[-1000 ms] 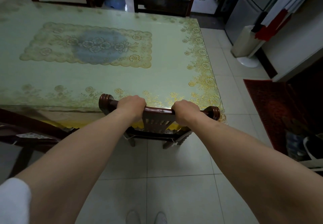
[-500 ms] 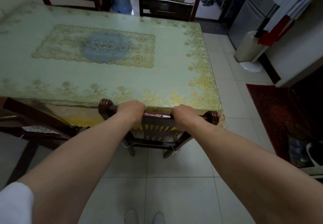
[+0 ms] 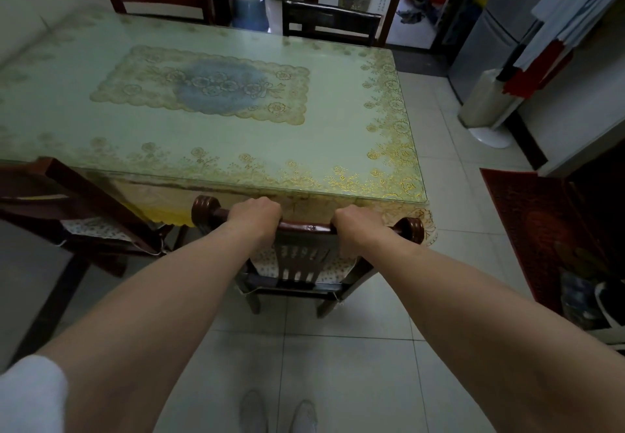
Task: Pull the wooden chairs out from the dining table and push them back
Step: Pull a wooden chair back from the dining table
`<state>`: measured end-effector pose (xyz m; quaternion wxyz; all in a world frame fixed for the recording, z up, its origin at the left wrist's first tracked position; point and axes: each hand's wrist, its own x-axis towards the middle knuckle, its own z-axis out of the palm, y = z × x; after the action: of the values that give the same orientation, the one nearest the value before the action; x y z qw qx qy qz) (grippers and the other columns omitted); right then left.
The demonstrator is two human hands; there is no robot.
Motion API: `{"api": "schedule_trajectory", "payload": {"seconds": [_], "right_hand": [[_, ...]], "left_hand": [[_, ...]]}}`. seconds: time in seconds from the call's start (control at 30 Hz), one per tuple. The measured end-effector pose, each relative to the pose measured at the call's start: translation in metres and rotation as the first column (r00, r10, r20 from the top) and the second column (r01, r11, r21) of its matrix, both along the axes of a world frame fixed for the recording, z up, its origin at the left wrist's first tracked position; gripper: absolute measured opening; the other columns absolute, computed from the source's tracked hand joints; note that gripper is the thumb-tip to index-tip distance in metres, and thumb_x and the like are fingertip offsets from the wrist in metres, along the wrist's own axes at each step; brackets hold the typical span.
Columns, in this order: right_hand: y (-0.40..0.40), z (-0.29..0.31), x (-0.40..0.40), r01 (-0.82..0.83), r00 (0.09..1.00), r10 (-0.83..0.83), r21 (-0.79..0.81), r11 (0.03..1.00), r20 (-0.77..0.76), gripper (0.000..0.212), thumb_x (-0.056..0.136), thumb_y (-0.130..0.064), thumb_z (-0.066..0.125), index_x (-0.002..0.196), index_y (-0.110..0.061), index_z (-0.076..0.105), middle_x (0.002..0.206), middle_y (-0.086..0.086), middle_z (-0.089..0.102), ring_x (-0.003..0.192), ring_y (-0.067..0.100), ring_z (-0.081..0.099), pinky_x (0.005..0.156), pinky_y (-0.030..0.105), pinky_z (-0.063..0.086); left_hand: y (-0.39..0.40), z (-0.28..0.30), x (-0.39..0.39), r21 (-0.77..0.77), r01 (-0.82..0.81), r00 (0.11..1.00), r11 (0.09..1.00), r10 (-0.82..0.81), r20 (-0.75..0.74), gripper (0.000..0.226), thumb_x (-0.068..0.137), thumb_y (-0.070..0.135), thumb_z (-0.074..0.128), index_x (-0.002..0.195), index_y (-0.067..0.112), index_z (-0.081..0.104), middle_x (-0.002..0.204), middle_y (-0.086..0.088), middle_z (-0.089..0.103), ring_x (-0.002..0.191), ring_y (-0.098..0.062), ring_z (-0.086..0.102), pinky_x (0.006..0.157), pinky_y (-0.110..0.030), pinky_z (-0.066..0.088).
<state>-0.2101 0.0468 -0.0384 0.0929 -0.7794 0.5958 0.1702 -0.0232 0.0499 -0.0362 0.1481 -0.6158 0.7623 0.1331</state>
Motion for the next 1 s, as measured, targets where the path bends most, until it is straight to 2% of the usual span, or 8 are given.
{"api": "schedule_trajectory", "payload": {"seconds": [0.07,0.23,0.4,0.57,0.77,0.9,1.0], "right_hand": [[0.007,0.002,0.001,-0.010,1.000,0.010,-0.001,1.000,-0.005,0.022,0.079,0.001,0.061,0.095,-0.013,0.066,0.068,0.000,0.048,0.057,0.019,0.049,0.051,0.030,0.039],[0.030,0.002,0.003,-0.035,0.999,0.035,0.006,0.999,-0.001,0.019,0.083,0.001,0.059,0.095,-0.011,0.067,0.069,0.001,0.050,0.060,0.020,0.053,0.053,0.030,0.045],[0.052,0.001,0.004,-0.045,0.999,0.045,0.027,0.999,0.001,0.016,0.084,-0.001,0.059,0.094,-0.013,0.064,0.070,0.002,0.052,0.058,0.018,0.050,0.048,0.029,0.041],[0.076,0.001,0.006,-0.054,0.998,0.054,0.017,0.998,-0.012,0.012,0.085,0.000,0.057,0.082,-0.012,0.059,0.066,0.003,0.050,0.054,0.019,0.048,0.049,0.030,0.040],[0.117,0.002,0.014,-0.006,1.000,0.006,0.056,0.998,0.002,0.016,0.083,0.003,0.058,0.086,-0.012,0.054,0.073,0.004,0.048,0.060,0.022,0.048,0.053,0.035,0.043],[0.146,0.002,0.018,0.029,1.000,-0.029,0.063,0.998,-0.005,0.025,0.081,0.006,0.058,0.069,-0.013,0.047,0.069,0.006,0.047,0.055,0.023,0.045,0.052,0.036,0.043],[0.170,0.002,0.020,0.040,0.999,-0.039,0.060,0.997,-0.007,0.020,0.081,0.006,0.058,0.078,-0.012,0.049,0.069,0.005,0.045,0.054,0.022,0.043,0.053,0.036,0.042]], "left_hand": [[0.008,0.003,0.001,0.005,-0.009,1.000,1.000,0.009,0.001,0.013,0.086,0.006,0.061,0.090,0.018,0.059,0.076,0.001,0.048,0.075,-0.023,0.054,0.062,-0.036,0.044],[0.032,0.006,0.003,0.037,-0.020,1.000,0.999,0.021,-0.007,0.012,0.088,0.007,0.062,0.089,0.018,0.057,0.078,-0.001,0.051,0.077,-0.024,0.056,0.066,-0.037,0.049],[0.059,0.007,0.003,0.049,-0.039,0.999,0.998,0.039,-0.012,0.013,0.089,0.007,0.063,0.098,0.016,0.063,0.083,-0.003,0.052,0.080,-0.026,0.057,0.069,-0.038,0.052],[0.084,0.006,0.005,0.035,-0.041,0.999,0.999,0.041,0.003,0.013,0.087,0.009,0.063,0.087,0.020,0.056,0.075,0.000,0.048,0.075,-0.024,0.054,0.063,-0.037,0.047],[0.121,0.002,0.012,0.048,-0.034,0.999,0.998,0.034,-0.001,0.014,0.088,0.008,0.063,0.089,0.021,0.058,0.080,0.000,0.053,0.079,-0.025,0.058,0.066,-0.038,0.050],[0.147,0.000,0.016,0.040,-0.029,1.000,0.999,0.029,-0.002,0.014,0.087,0.008,0.063,0.091,0.020,0.057,0.079,0.001,0.048,0.077,-0.024,0.055,0.067,-0.037,0.048],[0.168,-0.002,0.019,0.031,-0.019,1.000,0.999,0.019,0.001,0.016,0.086,0.008,0.063,0.092,0.020,0.056,0.079,0.002,0.044,0.078,-0.025,0.052,0.067,-0.038,0.047]]}}
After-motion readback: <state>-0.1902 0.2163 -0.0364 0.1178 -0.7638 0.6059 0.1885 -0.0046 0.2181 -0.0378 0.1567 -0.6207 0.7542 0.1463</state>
